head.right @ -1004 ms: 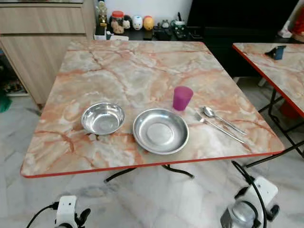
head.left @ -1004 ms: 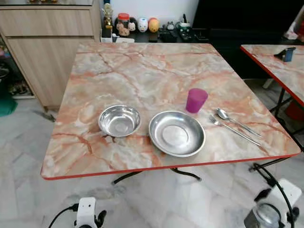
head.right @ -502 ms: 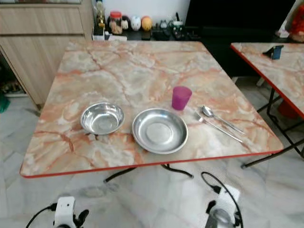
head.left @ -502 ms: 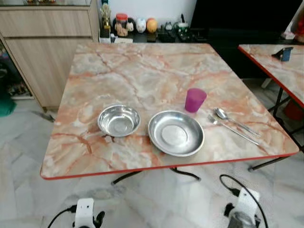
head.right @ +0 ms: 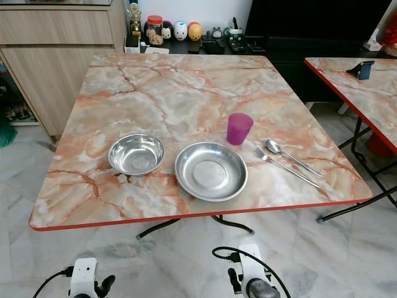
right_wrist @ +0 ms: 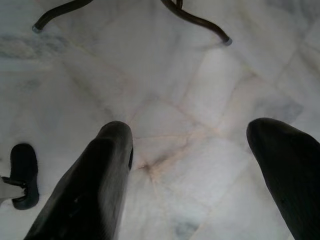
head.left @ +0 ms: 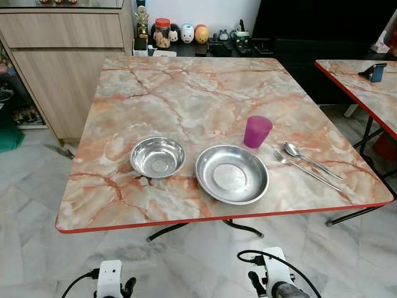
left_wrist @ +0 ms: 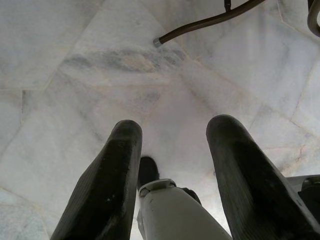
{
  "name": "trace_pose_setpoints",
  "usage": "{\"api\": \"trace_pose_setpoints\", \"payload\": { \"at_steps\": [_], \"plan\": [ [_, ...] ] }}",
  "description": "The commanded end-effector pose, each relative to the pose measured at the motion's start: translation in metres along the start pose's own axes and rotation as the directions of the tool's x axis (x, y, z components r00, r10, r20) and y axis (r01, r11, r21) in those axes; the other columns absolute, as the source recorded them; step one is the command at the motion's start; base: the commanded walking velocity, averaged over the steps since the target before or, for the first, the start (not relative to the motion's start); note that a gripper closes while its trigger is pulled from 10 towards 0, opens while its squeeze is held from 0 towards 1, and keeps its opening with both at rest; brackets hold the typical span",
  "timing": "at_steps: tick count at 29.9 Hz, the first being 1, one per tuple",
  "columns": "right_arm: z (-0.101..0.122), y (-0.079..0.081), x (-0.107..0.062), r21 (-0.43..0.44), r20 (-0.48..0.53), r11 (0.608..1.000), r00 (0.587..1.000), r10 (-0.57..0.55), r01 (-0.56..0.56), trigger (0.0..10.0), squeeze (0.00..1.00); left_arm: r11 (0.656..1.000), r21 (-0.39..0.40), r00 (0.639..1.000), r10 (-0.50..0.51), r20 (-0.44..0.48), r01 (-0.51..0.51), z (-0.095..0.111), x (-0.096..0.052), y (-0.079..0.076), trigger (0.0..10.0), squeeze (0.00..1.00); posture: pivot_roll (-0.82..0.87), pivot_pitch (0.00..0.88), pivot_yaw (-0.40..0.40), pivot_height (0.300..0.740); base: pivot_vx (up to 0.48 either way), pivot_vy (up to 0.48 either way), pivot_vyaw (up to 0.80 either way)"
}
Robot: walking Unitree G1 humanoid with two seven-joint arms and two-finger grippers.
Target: Setting the table
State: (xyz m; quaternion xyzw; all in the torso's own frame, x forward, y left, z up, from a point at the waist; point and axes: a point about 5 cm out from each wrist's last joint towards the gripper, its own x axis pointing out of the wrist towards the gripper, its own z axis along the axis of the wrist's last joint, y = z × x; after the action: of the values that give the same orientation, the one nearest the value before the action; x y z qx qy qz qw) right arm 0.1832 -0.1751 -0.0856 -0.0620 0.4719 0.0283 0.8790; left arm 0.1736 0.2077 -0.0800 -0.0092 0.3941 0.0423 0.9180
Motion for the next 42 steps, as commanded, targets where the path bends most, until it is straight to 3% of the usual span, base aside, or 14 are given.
{"api": "trace_pose_setpoints", "payload": {
  "at_steps": [1, 7, 10, 14, 18, 27, 31, 42],
  "plan": [
    [-0.01, 0.006, -0.001, 0.019, -0.015, 1.0, 1.0, 0.008, -0.008, 10.0, 0.0, 1.0, 0.003, 1.0, 0.0, -0.031, 0.0, -0.008, -0.002, 0.0, 10.0, 0.0, -0.04, 0.0, -0.1, 0.74, 0.0, 0.0, 0.0],
    [-0.006, 0.018, 0.0, 0.027, 0.005, 1.0, 1.0, 0.001, -0.001, 10.0, 0.0, 1.0, 0.008, 0.999, -0.002, -0.035, 0.002, -0.009, -0.003, 0.002, 10.0, 0.0, -0.04, 0.0, -0.096, 0.74, 0.0, 0.0, 0.0],
    [0.004, 0.027, 0.001, 0.107, 0.052, 0.994, 0.999, 0.0, -0.005, 10.0, 0.0, 1.0, -0.004, 1.0, 0.0, -0.03, 0.0, -0.007, -0.002, 0.003, 10.0, 0.0, -0.03, 0.0, -0.091, 0.74, 0.0, 0.0, 0.0],
    [0.01, 0.033, 0.001, 0.147, 0.075, 0.989, 0.997, 0.002, -0.013, 10.0, 0.0, 1.0, -0.005, 1.0, -0.001, -0.025, 0.001, -0.005, -0.001, 0.002, 10.0, 0.0, -0.03, 0.0, -0.089, 0.74, 0.0, 0.0, 0.0],
    [0.014, 0.036, 0.001, 0.134, 0.083, 0.991, 0.996, -0.017, 0.005, 10.0, 0.0, 1.0, -0.003, 1.0, -0.009, -0.006, 0.009, 0.001, 0.001, -0.001, 10.0, 0.0, -0.03, 0.0, -0.087, 0.74, 0.0, 0.0, 0.0],
    [0.018, 0.035, 0.002, 0.153, 0.084, 0.987, 0.995, -0.062, 0.049, 10.0, 0.0, 1.0, 0.011, 1.0, -0.009, 0.004, 0.009, 0.002, 0.001, 0.0, 10.0, 0.0, -0.03, 0.0, -0.081, 0.74, 0.0, 0.0, 0.0],
    [0.019, 0.021, 0.002, 0.172, 0.089, 0.983, 0.993, -0.079, 0.062, 10.0, 0.0, 1.0, 0.012, 1.0, -0.009, 0.007, 0.009, 0.002, 0.0, 0.002, 10.0, 0.0, -0.03, 0.0, -0.078, 0.74, 0.0, 0.0, 0.0],
    [0.02, 0.021, 0.002, 0.206, 0.09, 0.976, 0.992, -0.092, 0.072, 10.0, 0.0, 1.0, 0.028, 1.0, -0.011, 0.016, 0.01, 0.004, 0.0, 0.003, 10.0, 0.0, -0.03, 0.0, -0.074, 0.74, 0.0, 0.0, 0.0]
  ]
}}
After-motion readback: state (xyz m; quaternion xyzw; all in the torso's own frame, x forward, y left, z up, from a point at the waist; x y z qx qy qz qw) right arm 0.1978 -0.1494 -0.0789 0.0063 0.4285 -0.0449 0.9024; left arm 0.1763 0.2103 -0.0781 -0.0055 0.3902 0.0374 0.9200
